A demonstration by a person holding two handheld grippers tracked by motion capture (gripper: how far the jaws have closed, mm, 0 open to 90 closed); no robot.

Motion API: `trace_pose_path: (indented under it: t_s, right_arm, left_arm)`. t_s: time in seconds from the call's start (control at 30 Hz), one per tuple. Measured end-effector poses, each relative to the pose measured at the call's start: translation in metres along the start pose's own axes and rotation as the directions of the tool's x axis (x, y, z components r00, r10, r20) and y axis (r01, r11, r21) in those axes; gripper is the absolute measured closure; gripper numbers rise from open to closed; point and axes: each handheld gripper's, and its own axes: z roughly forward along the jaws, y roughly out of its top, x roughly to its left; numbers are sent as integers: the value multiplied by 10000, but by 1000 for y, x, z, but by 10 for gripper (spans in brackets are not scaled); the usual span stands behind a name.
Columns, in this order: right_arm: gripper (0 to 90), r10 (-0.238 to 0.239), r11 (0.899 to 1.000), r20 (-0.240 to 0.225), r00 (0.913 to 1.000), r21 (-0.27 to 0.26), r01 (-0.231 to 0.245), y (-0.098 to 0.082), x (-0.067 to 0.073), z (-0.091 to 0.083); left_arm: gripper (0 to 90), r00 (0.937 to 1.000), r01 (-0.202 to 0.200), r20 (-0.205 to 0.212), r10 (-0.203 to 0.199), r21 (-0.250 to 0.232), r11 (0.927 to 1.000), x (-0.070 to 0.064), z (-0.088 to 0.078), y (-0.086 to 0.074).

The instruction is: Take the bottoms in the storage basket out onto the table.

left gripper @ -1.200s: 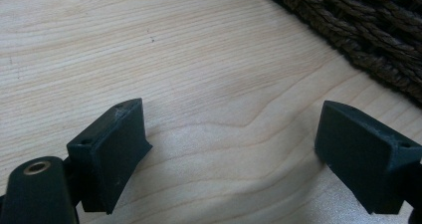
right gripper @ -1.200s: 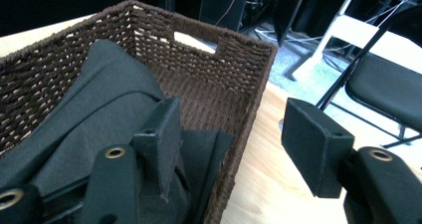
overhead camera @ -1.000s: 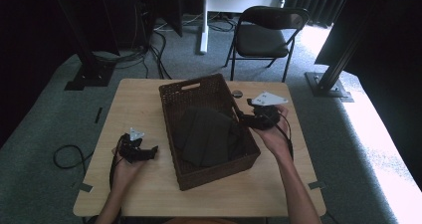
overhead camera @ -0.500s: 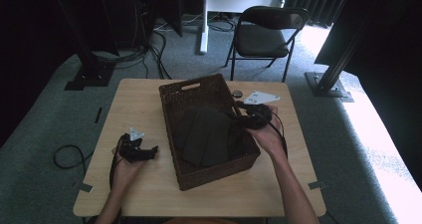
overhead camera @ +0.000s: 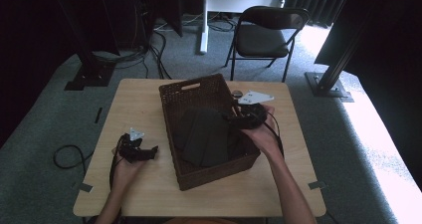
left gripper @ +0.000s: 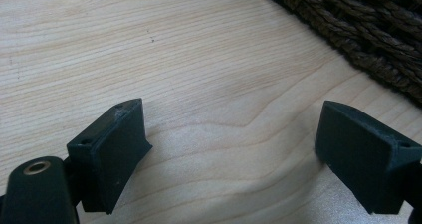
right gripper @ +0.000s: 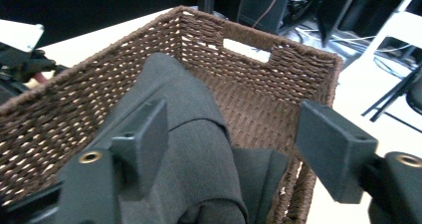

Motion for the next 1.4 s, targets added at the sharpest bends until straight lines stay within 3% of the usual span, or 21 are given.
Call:
trace_pose_path:
  t_s: [0.5, 0.87, 1.03, 1.17, 1.37, 1.4]
  right_arm:
    - [230, 249, 9997, -380, 9990, 99, -245, 0, 4, 18]
    - [191, 441, 9948, -604, 9972, 942, -383, -7, 6, 41]
    - [149, 239, 9868, -540, 9983, 1615, -149, -12, 8, 52]
    - [138, 395, 9785, -667, 9970, 2047, -251, -15, 9, 59]
    - [244, 370, 9628, -1104, 9932, 2702, -58, -19, 12, 68]
    - [263, 289, 9591, -1012, 9944, 2831, 9, -19, 13, 69]
  left_arm:
    - [130, 10000, 3, 0, -3, -2, 10000, 0, 0, 0]
    - [130, 10000, -1, -2, 1, 2, 10000, 0, 0, 0]
    - [130, 10000, -1, -2, 1, 3, 10000, 0, 0, 0]
    - [131, 10000, -14, 2, 14, 14, 10000, 0, 0, 0]
    - [130, 10000, -3, -2, 3, 3, 10000, 0, 0, 0]
    - [130, 10000, -2, -2, 2, 3, 10000, 0, 0, 0]
